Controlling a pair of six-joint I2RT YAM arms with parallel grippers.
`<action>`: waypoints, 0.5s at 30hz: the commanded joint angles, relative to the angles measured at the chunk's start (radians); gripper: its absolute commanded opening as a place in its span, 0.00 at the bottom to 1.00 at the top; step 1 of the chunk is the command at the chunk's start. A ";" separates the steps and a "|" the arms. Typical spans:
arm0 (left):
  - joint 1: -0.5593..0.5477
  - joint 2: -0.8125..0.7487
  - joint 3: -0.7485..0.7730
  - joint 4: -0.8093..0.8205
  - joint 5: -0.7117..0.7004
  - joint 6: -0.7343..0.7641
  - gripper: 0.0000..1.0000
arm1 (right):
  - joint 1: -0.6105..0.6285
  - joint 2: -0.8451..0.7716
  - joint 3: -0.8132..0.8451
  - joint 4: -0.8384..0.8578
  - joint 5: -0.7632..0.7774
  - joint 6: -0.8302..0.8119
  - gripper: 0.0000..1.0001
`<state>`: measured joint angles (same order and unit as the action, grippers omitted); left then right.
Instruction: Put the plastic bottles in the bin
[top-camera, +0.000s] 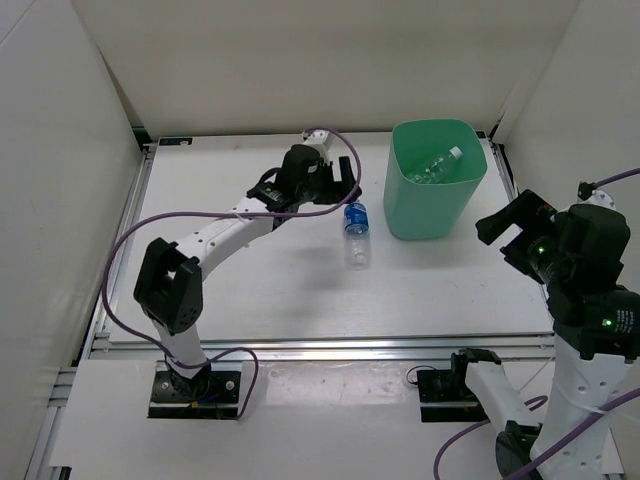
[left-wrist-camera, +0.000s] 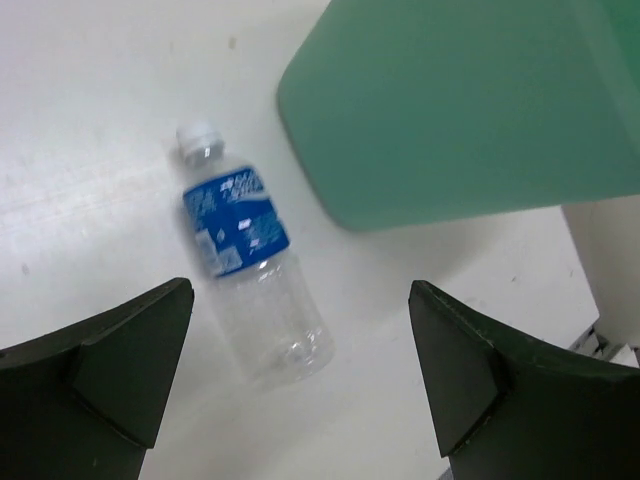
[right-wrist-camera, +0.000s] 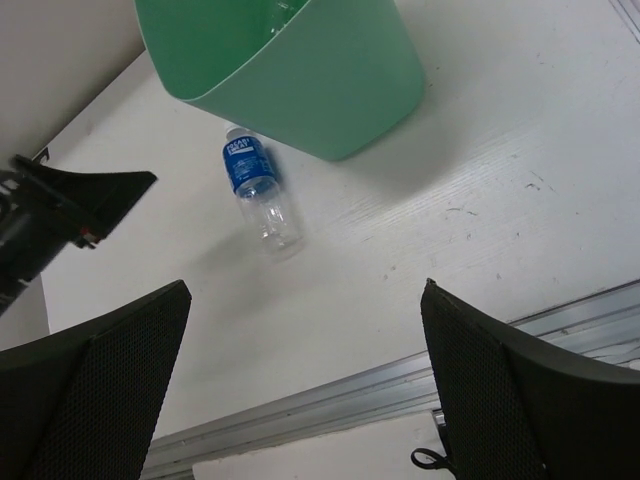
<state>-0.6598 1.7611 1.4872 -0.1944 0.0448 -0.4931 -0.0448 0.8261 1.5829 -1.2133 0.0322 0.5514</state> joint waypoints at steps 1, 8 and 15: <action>0.014 0.046 -0.059 -0.016 0.191 -0.075 1.00 | -0.003 -0.008 -0.023 0.054 -0.011 0.010 1.00; 0.002 0.171 -0.021 -0.016 0.283 -0.107 1.00 | -0.003 -0.011 -0.001 0.017 0.001 0.001 1.00; 0.011 0.329 0.050 -0.037 0.366 -0.186 1.00 | -0.003 -0.042 0.020 -0.066 0.075 -0.018 1.00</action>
<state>-0.6563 2.0445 1.4796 -0.2287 0.3386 -0.6296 -0.0448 0.8082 1.5650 -1.2427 0.0566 0.5579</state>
